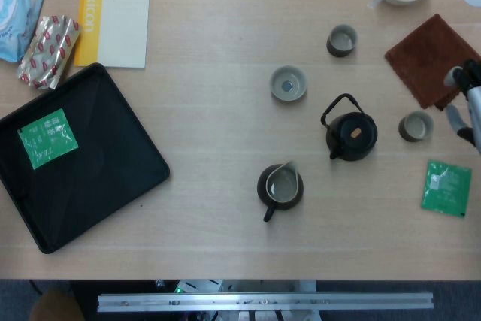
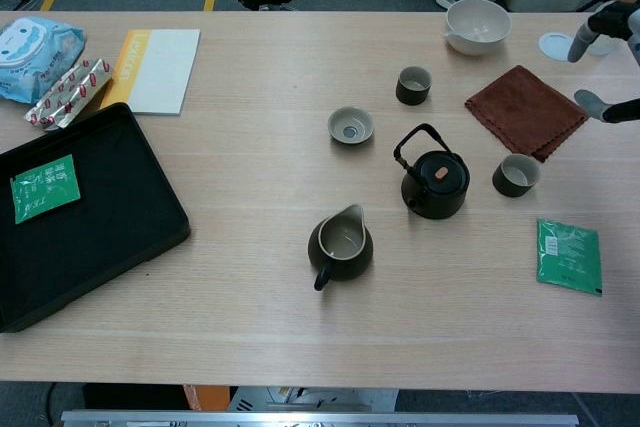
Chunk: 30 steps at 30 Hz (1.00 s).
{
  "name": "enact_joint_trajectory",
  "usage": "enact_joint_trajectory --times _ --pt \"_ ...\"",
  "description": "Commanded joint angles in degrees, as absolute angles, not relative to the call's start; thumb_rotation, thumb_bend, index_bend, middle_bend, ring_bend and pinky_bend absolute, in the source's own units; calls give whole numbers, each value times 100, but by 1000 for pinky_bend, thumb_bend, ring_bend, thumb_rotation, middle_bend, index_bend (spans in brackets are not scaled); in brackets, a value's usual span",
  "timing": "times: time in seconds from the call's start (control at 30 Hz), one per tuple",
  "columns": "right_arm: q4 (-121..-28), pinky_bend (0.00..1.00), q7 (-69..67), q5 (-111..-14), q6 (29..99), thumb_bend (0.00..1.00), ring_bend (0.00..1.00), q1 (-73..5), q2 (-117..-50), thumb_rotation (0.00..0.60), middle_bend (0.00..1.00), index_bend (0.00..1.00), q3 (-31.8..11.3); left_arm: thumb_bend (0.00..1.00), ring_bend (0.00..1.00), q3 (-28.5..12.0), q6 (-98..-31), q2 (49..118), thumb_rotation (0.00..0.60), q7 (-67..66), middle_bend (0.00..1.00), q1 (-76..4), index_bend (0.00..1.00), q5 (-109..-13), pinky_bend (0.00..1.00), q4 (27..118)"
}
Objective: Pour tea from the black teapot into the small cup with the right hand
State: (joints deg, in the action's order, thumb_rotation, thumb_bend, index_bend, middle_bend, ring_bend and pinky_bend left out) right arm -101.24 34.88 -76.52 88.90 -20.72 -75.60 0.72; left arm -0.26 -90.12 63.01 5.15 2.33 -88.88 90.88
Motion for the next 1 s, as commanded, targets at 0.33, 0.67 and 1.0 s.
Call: enact_joint_trajectory --times 0.33,0.67,1.0 --pt "-10632 243 3240 -7976 9629 241 340 -1021 -6917 600 400 442 460 392 137 16 -9141 6341 600 507 192 245 146 -9021 130 9123" --pt "-10653 243 3242 -8085 9614 241 340 -715 -6868 600 400 442 390 392 137 22 -9193 6359 600 636 192 266 146 -9014 130 9011" --pt "-10630 243 3197 -8084 9410 240 340 -608 -6890 600 401 442 227 392 138 -6 -9152 6333 600 597 192 227 146 -8971 130 9034"
